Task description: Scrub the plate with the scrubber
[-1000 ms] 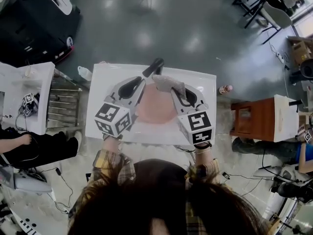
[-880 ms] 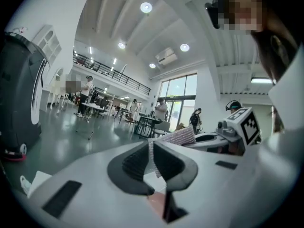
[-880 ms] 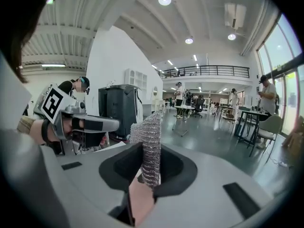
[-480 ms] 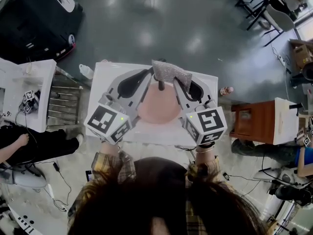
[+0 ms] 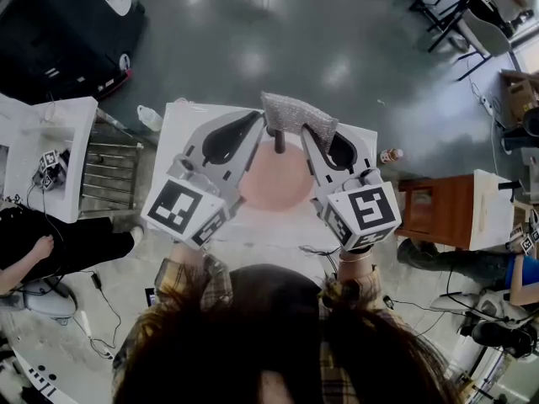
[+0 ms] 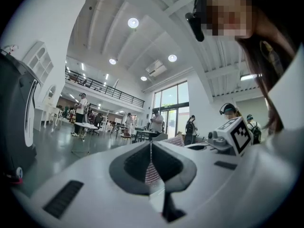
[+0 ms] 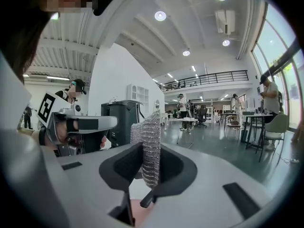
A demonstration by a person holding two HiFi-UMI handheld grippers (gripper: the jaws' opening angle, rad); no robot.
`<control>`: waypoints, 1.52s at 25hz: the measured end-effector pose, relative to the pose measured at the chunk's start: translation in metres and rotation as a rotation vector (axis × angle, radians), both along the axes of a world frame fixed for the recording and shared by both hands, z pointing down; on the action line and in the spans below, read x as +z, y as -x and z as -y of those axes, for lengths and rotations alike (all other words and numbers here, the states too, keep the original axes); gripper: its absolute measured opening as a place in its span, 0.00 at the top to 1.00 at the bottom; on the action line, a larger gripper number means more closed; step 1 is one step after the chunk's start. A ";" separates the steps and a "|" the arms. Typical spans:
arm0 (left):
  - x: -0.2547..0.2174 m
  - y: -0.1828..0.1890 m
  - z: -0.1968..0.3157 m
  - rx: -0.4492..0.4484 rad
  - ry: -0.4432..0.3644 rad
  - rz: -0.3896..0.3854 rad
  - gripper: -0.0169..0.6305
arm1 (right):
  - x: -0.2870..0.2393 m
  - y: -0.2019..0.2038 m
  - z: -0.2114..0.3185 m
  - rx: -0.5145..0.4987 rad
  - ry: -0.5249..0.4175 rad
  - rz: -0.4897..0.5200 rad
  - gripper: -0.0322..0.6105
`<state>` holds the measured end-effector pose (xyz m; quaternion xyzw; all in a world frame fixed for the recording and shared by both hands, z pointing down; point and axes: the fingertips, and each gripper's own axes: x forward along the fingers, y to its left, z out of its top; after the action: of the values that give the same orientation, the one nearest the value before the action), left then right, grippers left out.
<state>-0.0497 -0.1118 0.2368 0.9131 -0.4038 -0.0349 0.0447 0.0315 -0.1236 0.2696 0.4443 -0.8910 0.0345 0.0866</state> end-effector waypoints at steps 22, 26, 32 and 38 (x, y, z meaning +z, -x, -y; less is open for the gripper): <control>0.004 -0.008 0.004 0.012 0.019 0.034 0.94 | -0.007 0.002 0.002 -0.009 -0.023 -0.033 0.81; 0.005 -0.008 0.005 0.018 0.022 0.036 0.94 | -0.008 0.004 0.003 -0.013 -0.023 -0.034 0.81; 0.007 -0.011 0.003 0.020 0.021 0.041 0.94 | -0.007 0.003 0.002 -0.015 -0.022 -0.031 0.81; 0.006 -0.007 0.006 0.011 0.025 0.037 0.94 | -0.006 0.005 0.005 -0.020 -0.019 -0.034 0.82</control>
<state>-0.0425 -0.1180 0.2428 0.9152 -0.3999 -0.0126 0.0488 0.0263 -0.1282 0.2638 0.4368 -0.8940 0.0179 0.0978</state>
